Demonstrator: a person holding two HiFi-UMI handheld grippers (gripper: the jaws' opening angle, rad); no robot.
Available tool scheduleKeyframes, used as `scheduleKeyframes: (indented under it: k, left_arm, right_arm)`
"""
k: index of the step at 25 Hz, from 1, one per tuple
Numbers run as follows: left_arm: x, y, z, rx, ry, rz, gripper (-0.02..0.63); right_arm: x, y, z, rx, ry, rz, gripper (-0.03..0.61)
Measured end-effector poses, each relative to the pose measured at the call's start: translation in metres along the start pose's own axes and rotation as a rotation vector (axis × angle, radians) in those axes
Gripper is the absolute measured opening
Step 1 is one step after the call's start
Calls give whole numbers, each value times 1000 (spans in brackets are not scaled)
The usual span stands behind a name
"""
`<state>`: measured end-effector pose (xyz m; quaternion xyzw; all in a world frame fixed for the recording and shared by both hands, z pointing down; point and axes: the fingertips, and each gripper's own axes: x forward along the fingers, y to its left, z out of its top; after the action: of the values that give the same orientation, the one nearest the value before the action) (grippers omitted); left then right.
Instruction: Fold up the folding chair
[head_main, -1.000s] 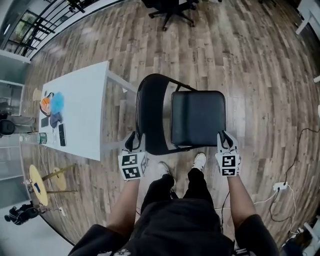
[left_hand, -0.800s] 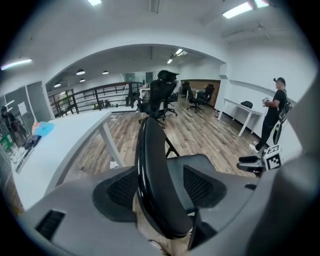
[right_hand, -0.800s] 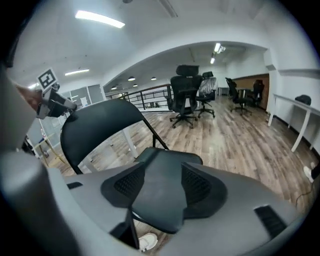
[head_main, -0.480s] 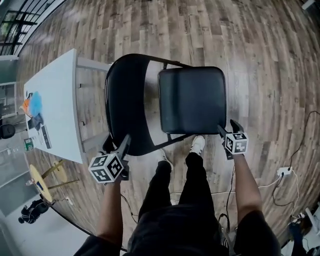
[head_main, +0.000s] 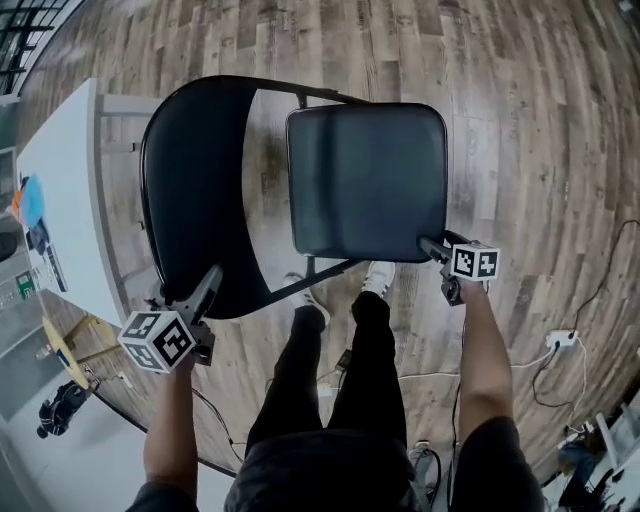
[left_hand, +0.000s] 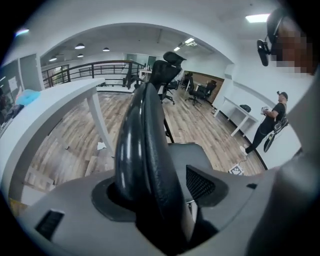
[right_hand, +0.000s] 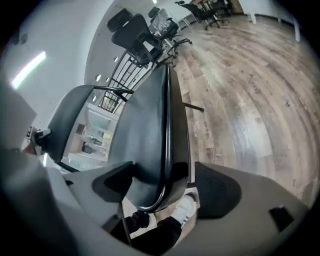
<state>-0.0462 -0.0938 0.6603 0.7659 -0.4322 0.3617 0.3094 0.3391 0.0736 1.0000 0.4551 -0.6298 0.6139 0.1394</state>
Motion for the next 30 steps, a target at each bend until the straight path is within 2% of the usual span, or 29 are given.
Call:
scheduleKeyframes:
  k: [4, 8, 12, 16, 22, 26, 30]
  left_arm:
    - [9, -3, -6, 71, 15, -9, 299]
    - [9, -3, -9, 36, 6, -24, 257]
    - [7, -4, -5, -53, -14, -89, 157]
    - [3, -12, 0, -110, 1, -148, 106]
    - [-25, -31, 28, -56, -43, -110, 101]
    - [-45, -26, 37, -44, -91, -103, 91]
    - [-68, -16, 44, -45, -86, -79, 86]
  right_arm:
    - [19, 9, -3, 44, 56, 167, 379]
    - [28, 16, -6, 115, 56, 273, 377]
    - [29, 16, -7, 128, 36, 276, 376]
    - [27, 18, -8, 138, 83, 270, 377]
    - [1, 61, 6, 117, 44, 334, 363]
    - [-16, 103, 10, 63, 19, 343, 325]
    - [-30, 144, 3, 22, 34, 348, 290]
